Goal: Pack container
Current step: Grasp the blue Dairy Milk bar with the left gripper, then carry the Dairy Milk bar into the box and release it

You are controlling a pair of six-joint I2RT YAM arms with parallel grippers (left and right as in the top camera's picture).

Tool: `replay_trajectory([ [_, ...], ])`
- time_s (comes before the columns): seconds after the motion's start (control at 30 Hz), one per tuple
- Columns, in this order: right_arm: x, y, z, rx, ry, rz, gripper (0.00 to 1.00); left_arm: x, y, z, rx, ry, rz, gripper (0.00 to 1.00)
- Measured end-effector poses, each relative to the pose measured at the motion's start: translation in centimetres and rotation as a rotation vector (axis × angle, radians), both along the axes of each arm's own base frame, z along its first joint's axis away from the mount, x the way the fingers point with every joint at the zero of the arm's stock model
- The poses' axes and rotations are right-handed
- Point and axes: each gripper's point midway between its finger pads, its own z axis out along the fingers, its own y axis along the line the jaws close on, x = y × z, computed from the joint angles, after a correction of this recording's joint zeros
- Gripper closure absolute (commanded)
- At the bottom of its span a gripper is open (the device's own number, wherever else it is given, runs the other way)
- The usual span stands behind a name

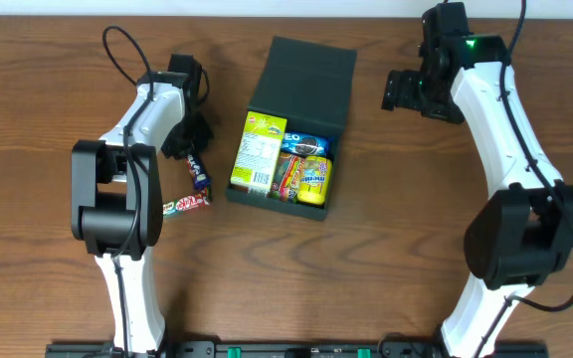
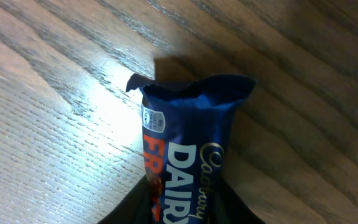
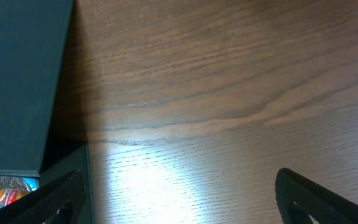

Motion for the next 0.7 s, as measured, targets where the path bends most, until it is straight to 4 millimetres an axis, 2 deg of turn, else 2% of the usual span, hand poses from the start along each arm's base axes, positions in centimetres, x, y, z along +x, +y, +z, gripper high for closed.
replay_trajectory([
  [0.13,0.0,0.0,0.0,0.0,0.0,0.0,0.04,-0.2,0.1,0.2,0.003,0.014,-0.006,0.8],
  [0.23,0.2,0.0,0.0,0.0,-0.007,0.004,0.02,-0.6,0.1,1.1,0.007,0.043,-0.022,0.82],
  [0.33,0.3,-0.2,0.1,-0.001,-0.01,-0.001,0.02,1.2,-0.1,3.6,0.004,0.005,-0.046,0.83],
  [0.43,0.3,-1.4,0.1,-0.002,-0.011,-0.026,0.02,3.6,-0.8,7.7,0.002,-0.076,-0.084,0.83],
  [0.57,0.4,-3.6,0.1,-0.009,-0.011,-0.074,0.02,5.1,-3.7,12.4,-0.004,-0.156,-0.174,0.83],
  [0.63,0.4,-4.4,0.1,-0.011,-0.012,-0.093,0.02,5.0,-6.0,13.7,-0.008,-0.178,-0.242,0.83],
  [0.7,0.4,-5.3,0.1,-0.012,-0.012,-0.112,0.02,4.1,-10.1,14.7,-0.012,-0.187,-0.367,0.82],
])
